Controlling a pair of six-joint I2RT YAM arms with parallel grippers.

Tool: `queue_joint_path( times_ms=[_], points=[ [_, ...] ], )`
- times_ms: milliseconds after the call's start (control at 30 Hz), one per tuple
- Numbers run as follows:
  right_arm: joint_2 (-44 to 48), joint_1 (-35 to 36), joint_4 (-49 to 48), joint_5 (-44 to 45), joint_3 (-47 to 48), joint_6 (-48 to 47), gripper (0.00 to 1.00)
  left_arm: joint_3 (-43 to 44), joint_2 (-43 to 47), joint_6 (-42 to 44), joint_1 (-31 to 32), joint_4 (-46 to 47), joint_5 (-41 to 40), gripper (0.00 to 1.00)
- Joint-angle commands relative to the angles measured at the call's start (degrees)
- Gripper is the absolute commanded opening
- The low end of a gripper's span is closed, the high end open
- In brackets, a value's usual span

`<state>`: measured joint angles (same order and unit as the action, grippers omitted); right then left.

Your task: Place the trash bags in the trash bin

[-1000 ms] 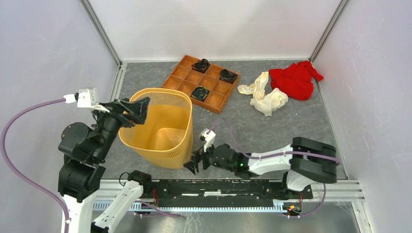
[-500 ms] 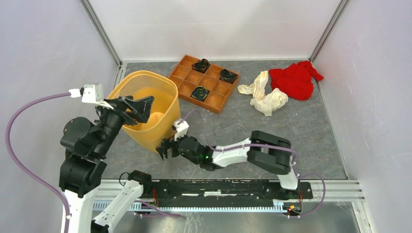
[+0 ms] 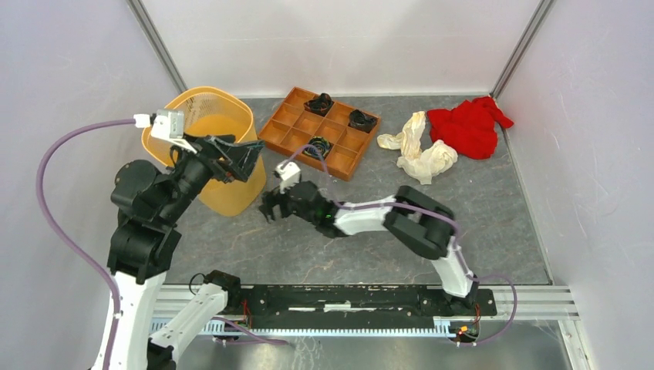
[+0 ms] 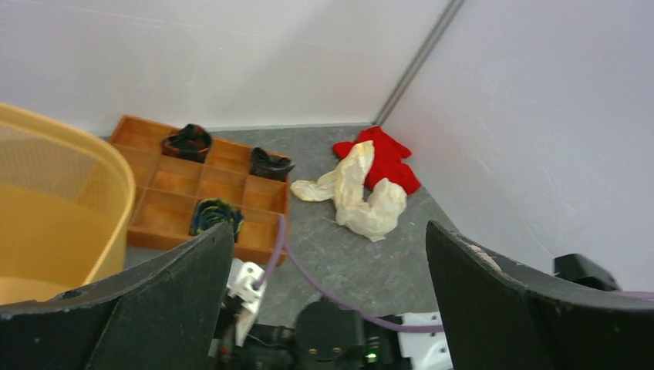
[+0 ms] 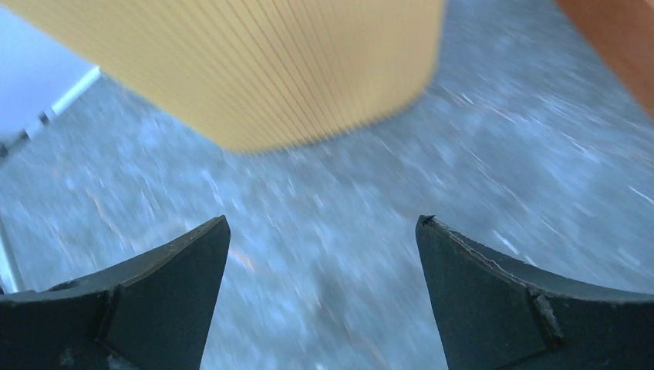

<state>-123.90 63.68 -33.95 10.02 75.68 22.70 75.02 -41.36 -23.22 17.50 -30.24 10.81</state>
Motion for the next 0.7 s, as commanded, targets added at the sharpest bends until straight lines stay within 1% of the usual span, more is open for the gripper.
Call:
queue_joint_path(
  times_ms=[0,67,200,300,400,467,533,600,667],
  points=[
    [19.5,-0.8,0.8,-2.2,-15.4,-6.4,0.98,0.0,-3.7,-5.5,0.2,9.5,8.3,1.00],
    [27.6,-1.9,5.5,1.4,-22.5,-9.2,0.98,-0.1,-6.1,-7.5,0.2,11.8,10.8,1.00],
    [42.7,-4.7,18.8,14.1,-33.1,-14.5,0.98,-1.2,-10.8,-11.4,0.5,16.2,14.4,1.00],
    [51.0,-9.5,29.9,20.7,-36.2,-15.5,0.98,-1.5,-13.4,-12.0,1.8,18.2,14.9,1.00],
    [58.3,-17.7,35.9,20.2,-36.7,-16.8,0.98,-1.4,-16.0,-10.3,4.6,18.4,13.3,1.00],
    [59.7,-22.2,36.3,19.6,-35.3,-18.0,0.98,-2.0,-17.2,-8.9,6.7,18.4,12.2,1.00],
    [58.0,-26.4,37.9,20.1,-32.1,-17.4,0.98,-3.4,-18.0,-7.3,8.7,18.9,11.0,1.00],
    [54.5,-31.0,39.6,21.4,-27.5,-13.9,0.98,-4.9,-18.8,-5.2,10.3,19.7,11.3,1.00],
    [50.1,-35.2,42.3,22.1,-22.4,-7.4,0.98,-6.0,-19.5,-3.0,12.6,20.0,11.2,1.00]
  ],
)
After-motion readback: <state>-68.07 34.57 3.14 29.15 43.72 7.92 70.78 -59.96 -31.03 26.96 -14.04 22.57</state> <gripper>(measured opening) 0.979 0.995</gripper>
